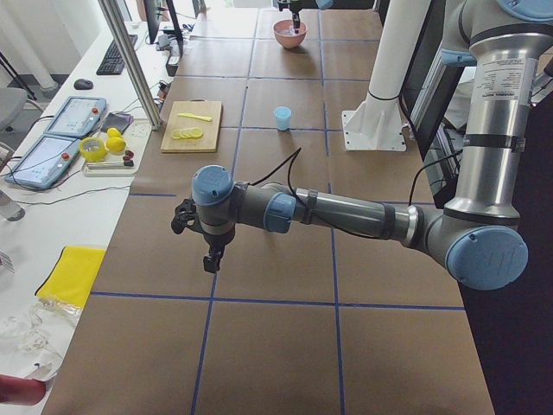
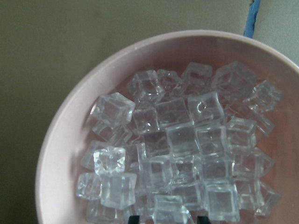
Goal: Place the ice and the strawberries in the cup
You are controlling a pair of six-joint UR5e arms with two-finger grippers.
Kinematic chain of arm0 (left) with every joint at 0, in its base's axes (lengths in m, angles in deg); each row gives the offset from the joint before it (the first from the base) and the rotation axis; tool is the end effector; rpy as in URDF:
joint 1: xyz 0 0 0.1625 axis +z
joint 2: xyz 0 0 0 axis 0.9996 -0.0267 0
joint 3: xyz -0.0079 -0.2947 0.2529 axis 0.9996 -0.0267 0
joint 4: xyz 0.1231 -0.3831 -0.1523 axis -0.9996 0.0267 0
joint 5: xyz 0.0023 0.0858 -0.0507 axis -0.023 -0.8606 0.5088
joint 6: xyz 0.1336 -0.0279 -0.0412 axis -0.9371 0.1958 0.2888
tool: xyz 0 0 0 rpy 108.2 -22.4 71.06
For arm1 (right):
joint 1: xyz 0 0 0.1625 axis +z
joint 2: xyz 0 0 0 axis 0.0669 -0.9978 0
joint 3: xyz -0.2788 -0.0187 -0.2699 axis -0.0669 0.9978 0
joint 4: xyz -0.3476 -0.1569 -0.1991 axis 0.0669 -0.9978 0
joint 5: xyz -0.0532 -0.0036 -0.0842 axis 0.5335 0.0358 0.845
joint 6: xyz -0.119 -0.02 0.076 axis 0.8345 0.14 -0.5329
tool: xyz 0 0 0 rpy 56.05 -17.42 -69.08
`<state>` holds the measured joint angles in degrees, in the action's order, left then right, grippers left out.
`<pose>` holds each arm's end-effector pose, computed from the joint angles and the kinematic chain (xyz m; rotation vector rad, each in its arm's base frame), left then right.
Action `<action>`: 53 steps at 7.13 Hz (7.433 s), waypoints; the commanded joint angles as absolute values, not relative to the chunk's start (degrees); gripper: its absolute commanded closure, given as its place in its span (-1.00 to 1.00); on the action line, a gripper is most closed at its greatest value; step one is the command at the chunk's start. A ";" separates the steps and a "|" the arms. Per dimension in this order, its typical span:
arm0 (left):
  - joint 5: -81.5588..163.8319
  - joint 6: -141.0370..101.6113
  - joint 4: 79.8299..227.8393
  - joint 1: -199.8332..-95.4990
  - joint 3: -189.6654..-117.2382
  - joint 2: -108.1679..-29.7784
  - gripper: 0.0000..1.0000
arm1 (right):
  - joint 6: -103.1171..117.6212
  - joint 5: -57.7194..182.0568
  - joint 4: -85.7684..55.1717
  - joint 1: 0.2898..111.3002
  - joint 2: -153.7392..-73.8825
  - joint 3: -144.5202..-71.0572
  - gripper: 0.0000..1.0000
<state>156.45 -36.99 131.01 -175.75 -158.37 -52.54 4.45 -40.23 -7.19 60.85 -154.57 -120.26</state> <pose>-0.0034 -0.5447 0.5596 0.2049 0.8155 0.1757 -0.1248 -0.3824 0.6471 0.0197 -0.6726 -0.1881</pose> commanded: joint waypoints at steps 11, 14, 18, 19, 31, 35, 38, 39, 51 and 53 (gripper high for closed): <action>156.36 -36.99 130.98 -175.75 -158.81 -52.54 -1.00 | 4.51 -40.14 -7.55 60.67 -154.39 -120.17 0.92; 156.36 -36.99 130.98 -175.75 -158.90 -52.54 -1.00 | 4.68 -40.67 -7.63 61.02 -155.00 -123.06 1.00; 156.45 -36.91 130.98 -175.75 -159.25 -52.37 -1.00 | 4.51 -43.83 -21.37 62.70 -147.42 -133.17 1.00; 156.45 -36.99 130.90 -175.75 -159.25 -52.37 -1.00 | 3.90 -44.62 -28.04 62.70 -139.97 -133.44 1.00; 156.27 -36.99 130.90 -175.39 -158.02 -52.46 -1.00 | -37.14 -28.12 -46.66 27.64 -81.97 -108.57 1.00; 156.27 -36.99 130.90 -175.39 -158.02 -52.54 -1.00 | -37.16 -27.40 -46.66 25.52 -82.41 -106.55 1.00; 156.27 -36.90 130.90 -175.39 -158.02 -52.63 -1.00 | -37.16 -27.40 -46.48 25.43 -82.68 -106.46 0.56; 156.27 -36.90 130.90 -175.39 -158.02 -52.72 -1.00 | -37.16 -27.40 -45.09 25.43 -83.20 -106.46 -0.49; 156.27 -34.21 130.98 -175.31 -159.07 -53.33 -1.00 | -23.84 -27.93 -50.88 40.61 -117.24 -143.52 -0.99; 156.27 -33.92 130.98 -175.04 -159.16 -53.25 -1.00 | -13.03 -28.54 -40.41 47.11 -131.29 -144.87 -0.99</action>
